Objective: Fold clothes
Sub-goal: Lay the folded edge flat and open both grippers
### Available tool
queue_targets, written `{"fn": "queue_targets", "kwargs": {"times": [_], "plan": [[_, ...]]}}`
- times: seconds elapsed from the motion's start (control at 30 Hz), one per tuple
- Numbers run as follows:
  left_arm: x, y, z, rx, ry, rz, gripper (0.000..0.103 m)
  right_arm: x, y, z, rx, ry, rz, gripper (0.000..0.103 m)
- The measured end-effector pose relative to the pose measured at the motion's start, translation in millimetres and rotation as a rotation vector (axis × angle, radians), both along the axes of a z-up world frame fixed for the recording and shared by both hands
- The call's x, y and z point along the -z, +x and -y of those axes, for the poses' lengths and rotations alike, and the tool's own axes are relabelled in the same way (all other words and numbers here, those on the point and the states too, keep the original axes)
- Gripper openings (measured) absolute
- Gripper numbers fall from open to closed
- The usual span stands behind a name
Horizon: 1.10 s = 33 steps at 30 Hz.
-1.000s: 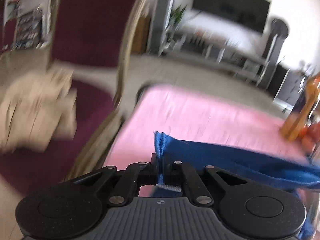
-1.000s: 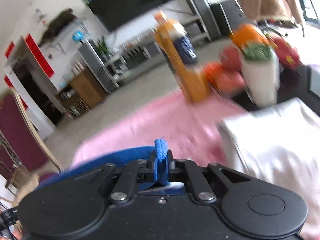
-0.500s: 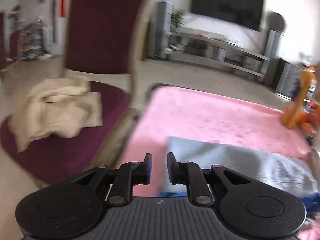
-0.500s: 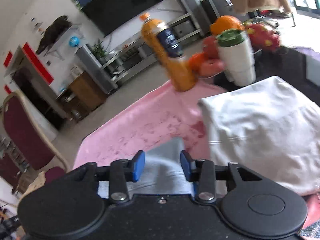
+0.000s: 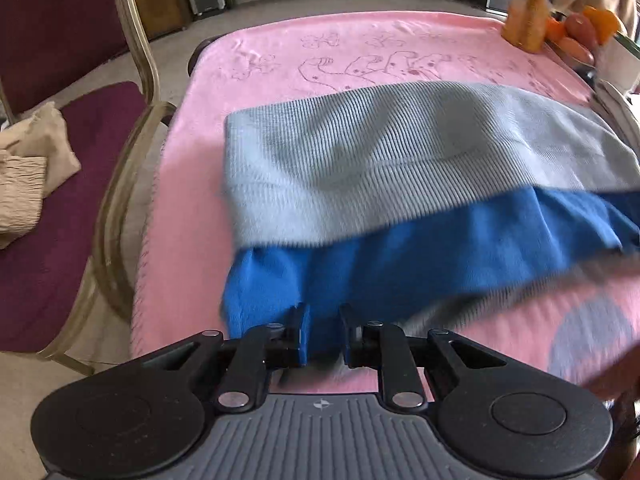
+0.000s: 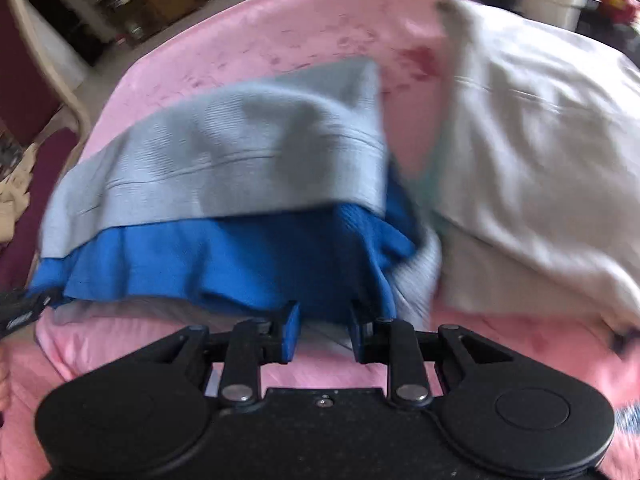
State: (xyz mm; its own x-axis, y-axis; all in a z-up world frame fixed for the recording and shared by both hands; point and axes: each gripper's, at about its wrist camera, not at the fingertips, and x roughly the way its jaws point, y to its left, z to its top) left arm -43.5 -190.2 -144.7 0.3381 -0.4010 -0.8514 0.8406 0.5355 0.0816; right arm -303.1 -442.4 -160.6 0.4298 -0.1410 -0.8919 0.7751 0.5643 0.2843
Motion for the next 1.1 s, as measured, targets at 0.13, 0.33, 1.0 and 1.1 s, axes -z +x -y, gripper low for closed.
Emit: {"fn": "queue_targets", "kwargs": {"times": [0.13, 0.33, 1.0, 1.1], "plan": [[-25.1, 2.1, -15.9, -0.023, -0.197, -0.005, 0.019, -29.5, -17.9, -10.9, 0.069, -0.117, 0.195, 0.027], [-12.2, -2.9, 12.4, -0.023, -0.248, -0.023, 0.020, -25.5, 12.0, -2.2, -0.010, -0.044, 0.467, 0.027], [-52.9, 39.7, -2.7, -0.109, -0.246, 0.054, 0.037, -33.5, -19.8, 43.7, 0.166, -0.029, 0.394, 0.042], [-44.8, 54.0, 12.2, -0.129, -0.242, 0.020, 0.033, -43.5, -30.4, 65.5, 0.252, -0.034, 0.457, 0.043]]}}
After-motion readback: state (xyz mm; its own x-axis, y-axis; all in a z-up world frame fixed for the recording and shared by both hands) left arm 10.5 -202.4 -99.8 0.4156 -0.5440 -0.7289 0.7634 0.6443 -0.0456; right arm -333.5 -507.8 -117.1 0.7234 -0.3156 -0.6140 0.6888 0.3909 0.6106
